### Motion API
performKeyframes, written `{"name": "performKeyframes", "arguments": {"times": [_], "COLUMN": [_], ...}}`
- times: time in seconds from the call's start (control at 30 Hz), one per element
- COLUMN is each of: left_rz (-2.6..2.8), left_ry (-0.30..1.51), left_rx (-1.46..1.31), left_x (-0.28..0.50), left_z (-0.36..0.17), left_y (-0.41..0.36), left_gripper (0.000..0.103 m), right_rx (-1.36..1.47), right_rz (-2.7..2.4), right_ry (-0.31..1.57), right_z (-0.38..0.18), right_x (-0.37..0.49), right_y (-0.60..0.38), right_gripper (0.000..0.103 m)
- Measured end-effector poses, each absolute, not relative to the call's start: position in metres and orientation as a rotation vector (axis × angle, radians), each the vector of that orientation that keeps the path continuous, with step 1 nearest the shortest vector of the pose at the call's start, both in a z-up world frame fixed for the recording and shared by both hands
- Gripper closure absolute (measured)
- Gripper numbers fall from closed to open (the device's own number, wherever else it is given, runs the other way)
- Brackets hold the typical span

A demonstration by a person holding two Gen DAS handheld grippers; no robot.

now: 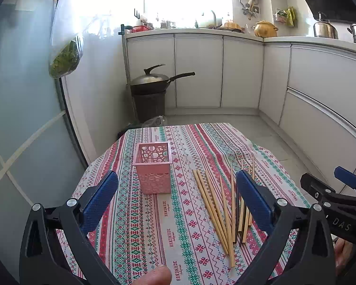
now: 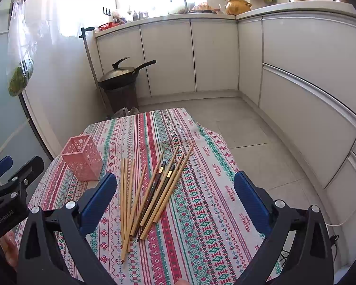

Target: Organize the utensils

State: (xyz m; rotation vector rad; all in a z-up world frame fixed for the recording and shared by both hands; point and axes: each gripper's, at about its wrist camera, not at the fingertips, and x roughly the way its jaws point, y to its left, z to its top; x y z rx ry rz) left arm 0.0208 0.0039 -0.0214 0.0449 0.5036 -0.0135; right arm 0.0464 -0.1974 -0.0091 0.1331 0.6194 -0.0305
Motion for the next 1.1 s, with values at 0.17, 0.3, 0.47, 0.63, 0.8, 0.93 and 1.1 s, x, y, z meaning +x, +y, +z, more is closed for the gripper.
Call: {"name": "performKeyframes", "arguments": {"times": [0.17,0.3,0.47,0.63,0.8,0.93,1.1], "left_rz": [-0.013,-0.013,-0.01,-0.004,0.001,0.007,-0.034], "left_ry": [0.507,0.507,0.512,0.524,0.538,0.618,0.813], "left_rx": [0.044,0.044,0.046,0.044,0.044,0.069,0.068], "left_x": [0.021,0.021,0.021,0.024,0.028,0.039,0.061], "left_z": [-0.021,-0.021,-0.021,-0.022,-0.024,-0.036,-0.069], "left_y": [0.005,0.005,0.006,0.007,0.007,0.003,0.0], "left_gripper": [0.007,0.007,0.007,0.007,0.007,0.007,0.007], "right_rx": [0.135,0.133,0.133,0.139,0.15,0.196,0.362], "right_rz": [-0.029,-0.03,-0.03,-0.029,-0.034,-0.054,-0.081], "right_ry": [0.621,0.625,0.628,0.635,0.646,0.68,0.754], "right_z": [-0.008,-0.01,-0.01,-0.01,-0.011,-0.013,-0.021], "right_x": [0.047,0.046,0.046,0.048,0.05,0.054,0.063], "right_y": [-0.199,-0.197,-0.198,-0.2,-0.203,-0.212,-0.241], "right_gripper": [0.007,0.007,0.007,0.007,0.007,0.007,0.007]}}
